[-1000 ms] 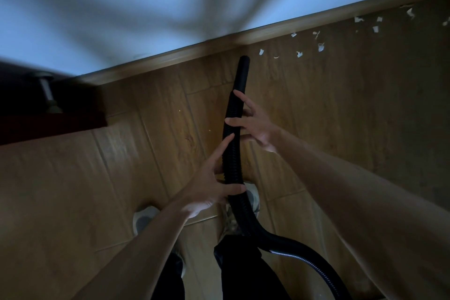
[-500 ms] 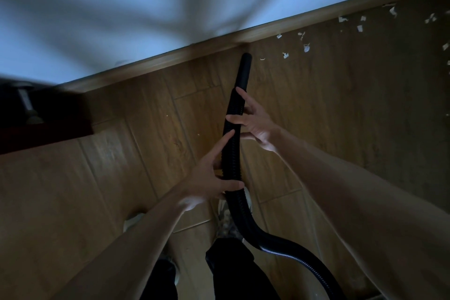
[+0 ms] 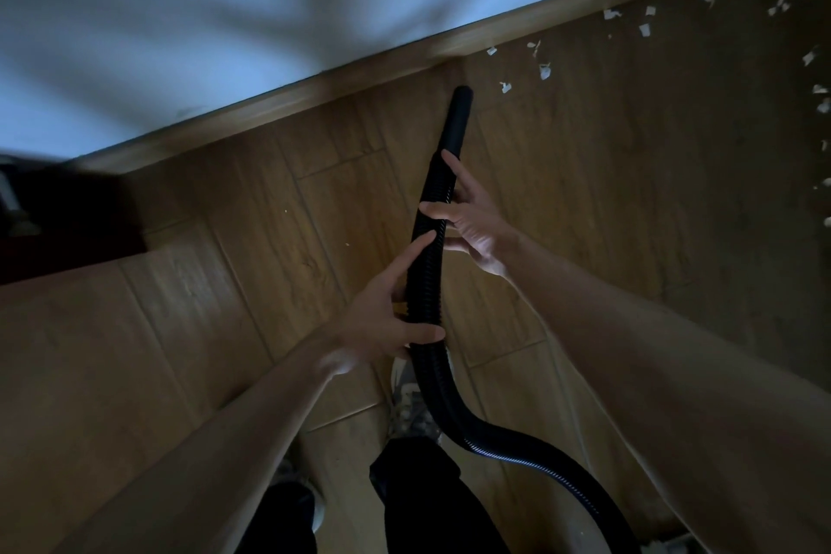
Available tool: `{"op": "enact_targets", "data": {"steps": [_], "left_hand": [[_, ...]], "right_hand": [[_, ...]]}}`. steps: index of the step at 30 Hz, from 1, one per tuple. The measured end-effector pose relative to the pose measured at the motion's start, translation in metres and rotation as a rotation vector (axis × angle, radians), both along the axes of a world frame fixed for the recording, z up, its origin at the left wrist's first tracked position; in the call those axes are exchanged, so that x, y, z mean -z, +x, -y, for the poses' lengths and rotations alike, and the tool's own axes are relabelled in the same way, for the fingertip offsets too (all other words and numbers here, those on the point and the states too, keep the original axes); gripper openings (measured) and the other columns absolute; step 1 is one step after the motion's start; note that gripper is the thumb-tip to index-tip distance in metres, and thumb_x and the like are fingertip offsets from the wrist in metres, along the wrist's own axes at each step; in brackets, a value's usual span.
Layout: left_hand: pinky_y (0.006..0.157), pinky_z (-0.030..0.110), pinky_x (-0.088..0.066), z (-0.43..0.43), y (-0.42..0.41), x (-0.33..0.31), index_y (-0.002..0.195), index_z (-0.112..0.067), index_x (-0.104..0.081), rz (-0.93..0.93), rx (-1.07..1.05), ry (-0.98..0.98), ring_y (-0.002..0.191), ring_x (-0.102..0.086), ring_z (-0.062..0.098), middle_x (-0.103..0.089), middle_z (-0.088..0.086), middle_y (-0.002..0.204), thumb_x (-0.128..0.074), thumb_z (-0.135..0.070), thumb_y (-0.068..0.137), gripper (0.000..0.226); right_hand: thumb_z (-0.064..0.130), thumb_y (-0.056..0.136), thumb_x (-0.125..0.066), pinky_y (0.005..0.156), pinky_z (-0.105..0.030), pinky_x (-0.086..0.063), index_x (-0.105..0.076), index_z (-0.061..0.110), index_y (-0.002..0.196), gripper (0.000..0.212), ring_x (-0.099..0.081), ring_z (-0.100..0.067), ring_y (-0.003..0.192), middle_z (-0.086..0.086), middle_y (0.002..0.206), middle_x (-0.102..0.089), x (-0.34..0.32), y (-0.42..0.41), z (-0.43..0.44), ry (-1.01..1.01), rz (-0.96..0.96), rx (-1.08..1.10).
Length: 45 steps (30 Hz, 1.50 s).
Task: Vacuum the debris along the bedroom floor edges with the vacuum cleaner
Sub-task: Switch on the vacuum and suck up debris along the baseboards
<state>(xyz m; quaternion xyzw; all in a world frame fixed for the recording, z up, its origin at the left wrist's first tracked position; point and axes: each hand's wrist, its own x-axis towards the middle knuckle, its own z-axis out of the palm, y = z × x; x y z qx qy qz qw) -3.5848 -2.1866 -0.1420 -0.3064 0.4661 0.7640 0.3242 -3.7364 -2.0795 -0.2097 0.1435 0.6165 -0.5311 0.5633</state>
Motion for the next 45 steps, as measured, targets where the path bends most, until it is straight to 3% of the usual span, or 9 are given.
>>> {"op": "enact_targets", "data": {"steps": [7, 11, 14, 18, 24, 27, 32, 45], "left_hand": [[0.075, 0.047, -0.061, -0.016, -0.012, 0.008, 0.142, -0.062, -0.028, -0.004, 0.021, 0.035, 0.095, -0.066, 0.024, -0.055, 0.01, 0.115, -0.079, 0.003, 0.078, 0.105], [0.073, 0.034, -0.06, -0.024, -0.028, 0.012, 0.143, -0.062, -0.026, -0.008, 0.067, 0.011, 0.109, -0.061, 0.023, -0.052, 0.007, 0.128, -0.078, 0.003, 0.078, 0.105], [0.07, 0.024, -0.057, -0.029, -0.037, 0.014, 0.139, -0.067, -0.026, -0.033, 0.098, -0.03, 0.109, -0.061, 0.017, -0.053, -0.002, 0.127, -0.078, 0.001, 0.079, 0.105], [0.068, 0.024, -0.058, -0.03, -0.045, 0.011, 0.136, -0.068, -0.023, -0.034, 0.115, -0.04, 0.107, -0.064, 0.018, -0.054, 0.0, 0.13, -0.077, 0.003, 0.079, 0.106], [0.067, 0.035, -0.061, -0.022, -0.05, 0.006, 0.13, -0.075, -0.024, -0.007, 0.12, -0.023, 0.098, -0.07, 0.024, -0.056, 0.006, 0.125, -0.078, 0.002, 0.079, 0.106], [0.07, 0.038, -0.061, -0.014, -0.048, 0.008, 0.133, -0.074, -0.027, 0.005, 0.091, -0.015, 0.104, -0.067, 0.024, -0.055, 0.008, 0.127, -0.079, 0.002, 0.078, 0.107], [0.068, 0.037, -0.06, 0.001, -0.047, 0.01, 0.134, -0.072, -0.03, 0.001, 0.062, 0.011, 0.098, -0.067, 0.021, -0.054, 0.011, 0.126, -0.08, 0.001, 0.077, 0.105], [0.067, 0.035, -0.06, 0.014, -0.059, 0.019, 0.132, -0.074, -0.028, 0.005, 0.111, 0.005, 0.117, -0.059, 0.028, -0.047, 0.01, 0.14, -0.079, 0.001, 0.077, 0.106]], "right_hand": [[0.004, 0.086, -0.072, 0.082, -0.041, -0.057, -0.034, 0.047, 0.148, 0.084, -0.064, -0.018, 0.113, -0.001, 0.136, -0.055, 0.0, -0.014, -0.019, 0.019, -0.029, -0.007], [0.005, 0.086, -0.072, 0.083, -0.042, -0.058, -0.034, 0.047, 0.148, 0.085, -0.064, -0.02, 0.113, -0.003, 0.137, -0.055, 0.001, -0.027, -0.03, 0.028, -0.042, 0.022], [0.004, 0.086, -0.072, 0.084, -0.042, -0.058, -0.034, 0.047, 0.149, 0.084, -0.064, -0.019, 0.111, -0.001, 0.135, -0.055, -0.001, -0.033, -0.035, 0.035, -0.048, 0.037], [0.003, 0.087, -0.071, 0.08, -0.039, -0.057, -0.034, 0.046, 0.149, 0.084, -0.064, -0.017, 0.11, 0.0, 0.134, -0.055, -0.003, -0.041, -0.035, 0.038, -0.046, 0.04], [0.004, 0.087, -0.071, 0.074, -0.035, -0.056, -0.032, 0.047, 0.149, 0.085, -0.061, -0.015, 0.114, 0.001, 0.139, -0.052, -0.006, -0.048, -0.024, 0.036, -0.027, 0.004], [0.003, 0.087, -0.071, 0.071, -0.033, -0.056, -0.033, 0.047, 0.149, 0.085, -0.061, -0.016, 0.114, 0.0, 0.138, -0.052, -0.006, -0.049, -0.014, 0.034, -0.027, -0.022], [0.001, 0.086, -0.071, 0.071, -0.033, -0.058, -0.034, 0.046, 0.149, 0.086, -0.062, -0.018, 0.114, -0.002, 0.137, -0.052, -0.004, -0.051, 0.002, 0.039, -0.046, -0.027], [-0.002, 0.085, -0.07, 0.077, -0.04, -0.061, -0.036, 0.044, 0.148, 0.085, -0.062, -0.021, 0.111, -0.003, 0.135, -0.052, -0.001, -0.059, 0.016, 0.071, -0.076, -0.003]]}}
